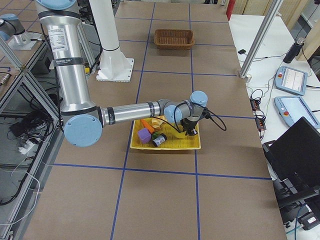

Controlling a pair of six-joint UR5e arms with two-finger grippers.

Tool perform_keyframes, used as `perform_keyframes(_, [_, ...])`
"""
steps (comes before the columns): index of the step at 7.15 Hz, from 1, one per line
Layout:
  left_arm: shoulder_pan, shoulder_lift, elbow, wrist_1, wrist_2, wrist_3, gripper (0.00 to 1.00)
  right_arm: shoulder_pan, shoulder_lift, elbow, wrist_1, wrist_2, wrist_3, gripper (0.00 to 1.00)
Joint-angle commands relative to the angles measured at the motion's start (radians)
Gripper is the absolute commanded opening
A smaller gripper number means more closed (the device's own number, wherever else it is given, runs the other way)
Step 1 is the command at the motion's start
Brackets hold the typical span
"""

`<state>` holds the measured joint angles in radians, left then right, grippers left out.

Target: Move tape to another basket

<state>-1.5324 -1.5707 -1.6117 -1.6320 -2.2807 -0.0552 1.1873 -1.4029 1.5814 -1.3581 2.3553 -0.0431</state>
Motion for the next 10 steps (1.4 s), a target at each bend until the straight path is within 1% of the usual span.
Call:
perform_keyframes(1, [0.003, -0.009, -0.008, -0.009, 0.001, -0.002, 0.98, 0.031, 0.05, 0.055, 0.002, 0.071, 0.186, 0.0])
perform_keyframes(2, [0.006, -0.011, -0.01, -0.07, 0.0, -0.008, 0.98, 0.023, 0.106, 0.08, 0.002, 0.073, 0.327, 0.0])
perform_keyframes(3, [0.009, -0.008, -0.005, -0.115, 0.0, -0.011, 0.98, -0.01, 0.177, 0.092, 0.004, 0.078, 0.468, 0.0])
perform_keyframes(5, [0.021, -0.035, -0.005, -0.13, 0.0, -0.009, 0.98, -0.101, 0.292, 0.109, 0.019, 0.072, 0.706, 0.0])
perform_keyframes(6, [0.021, -0.049, -0.005, -0.132, -0.002, -0.011, 0.98, -0.138, 0.324, 0.108, 0.075, 0.067, 0.818, 0.0])
perform_keyframes(7, [0.023, -0.058, -0.01, -0.146, -0.037, -0.032, 0.98, -0.165, 0.334, 0.1, 0.179, 0.061, 0.923, 0.0])
perform_keyframes(8, [0.026, -0.072, -0.005, -0.167, -0.162, -0.143, 0.98, -0.188, 0.334, 0.097, 0.285, 0.061, 1.019, 0.0])
perform_keyframes(9, [0.026, -0.071, 0.002, -0.271, -0.275, -0.22, 0.98, -0.221, 0.334, 0.097, 0.391, 0.059, 1.114, 0.0])
perform_keyframes(10, [0.028, -0.072, 0.006, -0.408, -0.325, -0.344, 0.98, -0.259, 0.331, 0.103, 0.493, 0.024, 1.21, 0.0])
